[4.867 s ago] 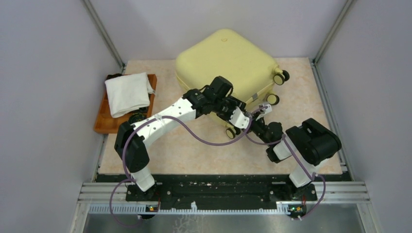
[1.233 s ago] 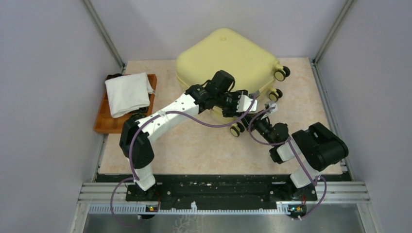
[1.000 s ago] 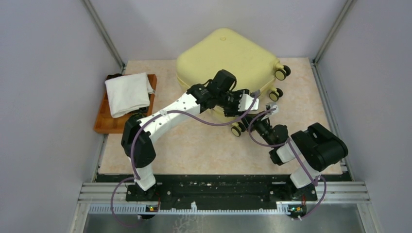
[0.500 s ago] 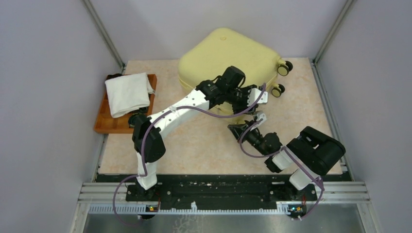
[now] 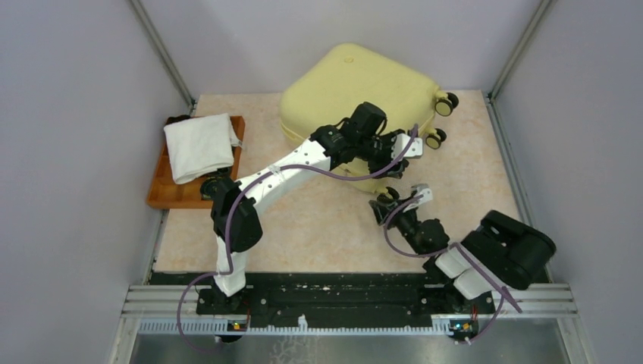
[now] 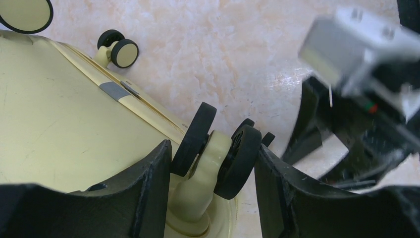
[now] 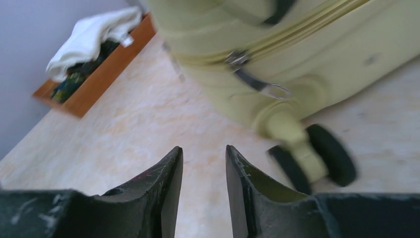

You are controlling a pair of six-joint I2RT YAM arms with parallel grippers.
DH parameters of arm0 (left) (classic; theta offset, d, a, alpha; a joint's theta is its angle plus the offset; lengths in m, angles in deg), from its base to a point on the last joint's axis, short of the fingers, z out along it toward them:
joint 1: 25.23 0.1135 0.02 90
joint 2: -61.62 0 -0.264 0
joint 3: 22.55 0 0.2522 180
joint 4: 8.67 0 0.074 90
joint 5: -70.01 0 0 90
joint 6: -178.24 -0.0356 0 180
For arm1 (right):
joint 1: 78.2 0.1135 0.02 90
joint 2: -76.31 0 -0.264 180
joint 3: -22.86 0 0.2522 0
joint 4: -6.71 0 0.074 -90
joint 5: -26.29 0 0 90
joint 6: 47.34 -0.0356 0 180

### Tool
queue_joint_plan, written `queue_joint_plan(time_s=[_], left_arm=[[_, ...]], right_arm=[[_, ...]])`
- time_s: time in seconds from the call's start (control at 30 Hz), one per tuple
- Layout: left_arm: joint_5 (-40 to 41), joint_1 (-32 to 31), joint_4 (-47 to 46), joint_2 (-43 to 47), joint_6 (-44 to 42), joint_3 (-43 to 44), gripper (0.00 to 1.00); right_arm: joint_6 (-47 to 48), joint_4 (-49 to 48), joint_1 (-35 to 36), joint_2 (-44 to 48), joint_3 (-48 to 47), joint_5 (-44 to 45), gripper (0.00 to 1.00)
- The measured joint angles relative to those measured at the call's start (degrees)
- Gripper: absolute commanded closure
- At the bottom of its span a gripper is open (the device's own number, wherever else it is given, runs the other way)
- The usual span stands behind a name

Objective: Pack the luggage
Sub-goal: Zip the luggage at the center of the board.

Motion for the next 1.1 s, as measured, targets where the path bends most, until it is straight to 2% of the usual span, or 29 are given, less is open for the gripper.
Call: queue_joint_plan(time_s=[0.17, 0.27, 0.37, 0.53, 0.8, 1.0, 1.1], left_arm=[[-0.35, 0.0, -1.09, 0.13, 0.0, -0.87, 1.0], [-0.42, 0.0, -1.14, 0.13, 0.2, -0.87, 1.0], [-0.46, 0.0, -1.16, 0.13, 0.44, -0.87, 1.0], [-0.46, 0.0, -1.36, 0.11, 1.22, -0.87, 1.0], [-0.39, 0.0, -1.16, 0.0, 2.82, -0.35, 1.0], [-0.35, 0.0, -1.18, 0.0, 3.5, -0.35, 1.0], [-0.35, 0.0, -1.2, 0.0, 3.82, -0.33, 1.0]], right_arm=[[0.98, 6.58, -5.03, 13.7, 2.89, 4.98, 0.48], [3.1, 11.19, -6.67, 19.1, 2.86, 4.83, 0.48], [4.9, 13.55, -9.03, 20.63, 2.84, 3.3, 0.51], [7.23, 14.64, -10.01, 17.53, 1.33, 1.16, 0.52], [7.48, 11.37, -10.05, 9.05, -3.37, -1.25, 0.46], [7.48, 10.95, -10.05, 5.29, -6.45, -0.28, 0.56], [7.5, 10.8, -10.03, 4.48, -6.62, 0.85, 0.65]])
